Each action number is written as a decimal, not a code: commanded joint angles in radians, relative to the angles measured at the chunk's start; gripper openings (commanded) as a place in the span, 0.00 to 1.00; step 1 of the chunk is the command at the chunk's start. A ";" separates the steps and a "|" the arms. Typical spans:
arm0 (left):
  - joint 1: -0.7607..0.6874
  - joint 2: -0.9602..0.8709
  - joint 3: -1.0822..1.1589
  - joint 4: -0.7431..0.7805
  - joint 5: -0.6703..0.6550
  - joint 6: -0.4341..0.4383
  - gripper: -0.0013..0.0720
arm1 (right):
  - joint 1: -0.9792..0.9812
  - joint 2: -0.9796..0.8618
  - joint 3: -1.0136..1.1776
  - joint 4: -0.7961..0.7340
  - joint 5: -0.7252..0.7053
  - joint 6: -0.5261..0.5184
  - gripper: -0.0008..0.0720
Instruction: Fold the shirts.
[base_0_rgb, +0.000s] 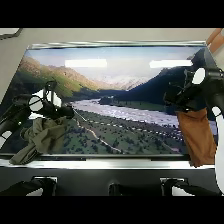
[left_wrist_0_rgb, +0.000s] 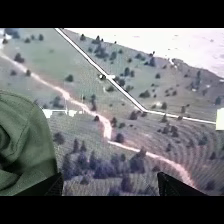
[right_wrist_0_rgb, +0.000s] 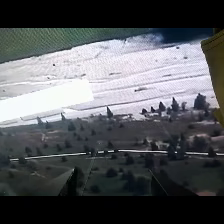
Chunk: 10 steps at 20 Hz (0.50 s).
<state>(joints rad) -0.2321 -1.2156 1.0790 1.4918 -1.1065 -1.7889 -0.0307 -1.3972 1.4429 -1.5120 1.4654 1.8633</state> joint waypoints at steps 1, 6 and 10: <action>0.000 0.001 -0.001 0.000 0.000 0.000 1.00 | 0.001 -0.001 0.000 0.000 0.000 0.000 0.79; 0.000 -0.009 -0.001 0.000 0.044 0.000 1.00 | 0.001 -0.001 0.000 -0.004 -0.124 0.003 0.79; 0.001 -0.011 0.002 -0.023 0.042 0.002 1.00 | 0.001 -0.001 0.000 0.000 -0.250 0.003 0.79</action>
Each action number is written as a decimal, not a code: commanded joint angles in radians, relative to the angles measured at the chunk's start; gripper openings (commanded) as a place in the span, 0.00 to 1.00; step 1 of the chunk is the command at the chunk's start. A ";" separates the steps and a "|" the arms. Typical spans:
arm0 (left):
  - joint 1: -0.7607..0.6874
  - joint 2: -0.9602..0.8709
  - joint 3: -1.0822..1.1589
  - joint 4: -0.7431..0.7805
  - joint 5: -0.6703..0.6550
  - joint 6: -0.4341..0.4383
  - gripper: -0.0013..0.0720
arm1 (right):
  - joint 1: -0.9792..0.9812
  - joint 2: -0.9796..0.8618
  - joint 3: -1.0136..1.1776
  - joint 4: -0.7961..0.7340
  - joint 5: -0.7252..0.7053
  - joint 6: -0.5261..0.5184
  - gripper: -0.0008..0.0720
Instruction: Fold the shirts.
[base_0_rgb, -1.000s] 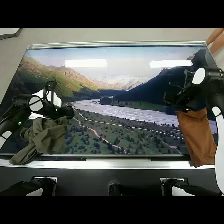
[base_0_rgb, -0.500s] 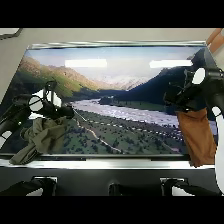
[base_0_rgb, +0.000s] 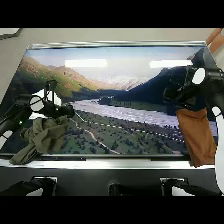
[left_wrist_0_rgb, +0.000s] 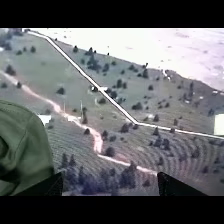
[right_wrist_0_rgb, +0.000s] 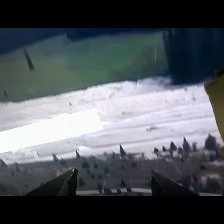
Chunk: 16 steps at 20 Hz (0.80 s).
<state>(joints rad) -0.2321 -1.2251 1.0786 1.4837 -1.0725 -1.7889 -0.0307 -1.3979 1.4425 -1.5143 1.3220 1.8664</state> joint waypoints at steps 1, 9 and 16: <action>0.009 -0.002 0.017 0.003 0.002 0.019 1.00 | 0.001 0.000 0.000 0.002 -0.158 -0.011 0.79; 0.462 -0.004 0.281 0.079 -0.130 -0.002 1.00 | 0.001 -0.005 -0.002 0.023 -0.053 -0.102 0.77; 0.553 -0.193 0.281 -0.036 -0.023 -0.081 1.00 | 0.001 -0.005 -0.002 0.123 0.013 -0.128 0.77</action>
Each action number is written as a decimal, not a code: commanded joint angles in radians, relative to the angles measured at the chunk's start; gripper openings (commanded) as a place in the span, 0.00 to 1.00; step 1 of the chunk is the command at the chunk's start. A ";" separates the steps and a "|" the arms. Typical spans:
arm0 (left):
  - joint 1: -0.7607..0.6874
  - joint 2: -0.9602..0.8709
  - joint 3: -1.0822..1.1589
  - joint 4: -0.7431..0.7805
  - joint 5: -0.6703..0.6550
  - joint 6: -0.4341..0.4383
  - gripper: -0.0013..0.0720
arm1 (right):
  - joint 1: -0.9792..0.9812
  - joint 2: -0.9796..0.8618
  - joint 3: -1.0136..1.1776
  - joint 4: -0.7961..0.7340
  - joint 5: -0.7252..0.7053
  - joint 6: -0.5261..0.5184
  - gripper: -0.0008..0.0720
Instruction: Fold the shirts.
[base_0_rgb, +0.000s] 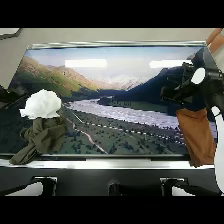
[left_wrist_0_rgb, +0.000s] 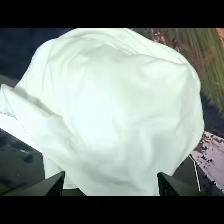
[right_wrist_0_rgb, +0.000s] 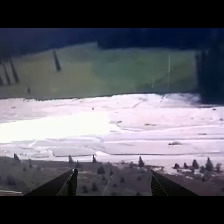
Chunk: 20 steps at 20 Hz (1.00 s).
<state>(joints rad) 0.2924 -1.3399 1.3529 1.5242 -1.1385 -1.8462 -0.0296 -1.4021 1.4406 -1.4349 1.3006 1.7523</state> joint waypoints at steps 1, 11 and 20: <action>0.028 -0.119 0.006 -0.126 0.065 -0.024 1.00 | 0.002 0.000 0.000 0.046 0.039 -0.014 0.77; 0.029 -0.337 0.007 -0.258 0.183 0.060 0.17 | 0.002 0.000 0.000 0.119 0.085 -0.013 0.77; -0.028 0.039 0.161 -0.487 0.283 0.310 0.05 | 0.002 0.034 0.000 0.118 0.143 -0.010 0.76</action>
<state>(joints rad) 0.2958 -1.4425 1.4738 1.1465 -0.8822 -1.6543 -0.0288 -1.3857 1.4406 -1.3174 1.4132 1.7401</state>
